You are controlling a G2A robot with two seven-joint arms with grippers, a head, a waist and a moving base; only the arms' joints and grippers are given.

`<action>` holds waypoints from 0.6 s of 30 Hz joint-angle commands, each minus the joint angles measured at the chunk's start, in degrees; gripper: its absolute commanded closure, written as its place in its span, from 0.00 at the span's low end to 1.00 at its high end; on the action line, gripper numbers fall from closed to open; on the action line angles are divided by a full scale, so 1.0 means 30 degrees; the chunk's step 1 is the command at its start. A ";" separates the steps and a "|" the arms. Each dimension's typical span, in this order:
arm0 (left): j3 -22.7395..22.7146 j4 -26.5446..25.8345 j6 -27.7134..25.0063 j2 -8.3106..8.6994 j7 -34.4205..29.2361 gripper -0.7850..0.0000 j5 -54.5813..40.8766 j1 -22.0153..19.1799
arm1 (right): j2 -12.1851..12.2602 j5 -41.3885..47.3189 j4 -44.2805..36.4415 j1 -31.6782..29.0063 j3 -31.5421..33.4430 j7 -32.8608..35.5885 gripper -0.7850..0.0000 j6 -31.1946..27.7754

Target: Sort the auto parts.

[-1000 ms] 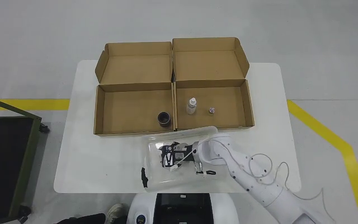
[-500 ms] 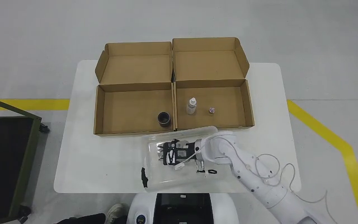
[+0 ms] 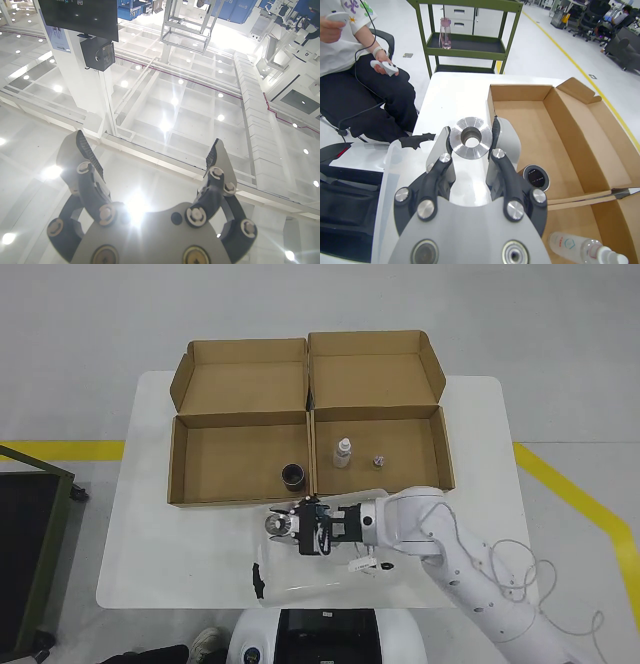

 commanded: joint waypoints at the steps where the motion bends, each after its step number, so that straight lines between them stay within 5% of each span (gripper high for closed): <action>1: 0.0000 0.0000 0.0000 0.0000 0.0000 0.00 0.0000 0.0000 | 0.0036 0.0266 -0.0321 -0.0045 0.0286 -0.0271 1.00 0.0115; 18: 0.0000 0.0000 0.0000 0.0000 0.0000 0.00 0.0000 0.0000 | 0.0344 0.0856 -0.2663 -0.0651 0.3244 -0.3455 1.00 0.1395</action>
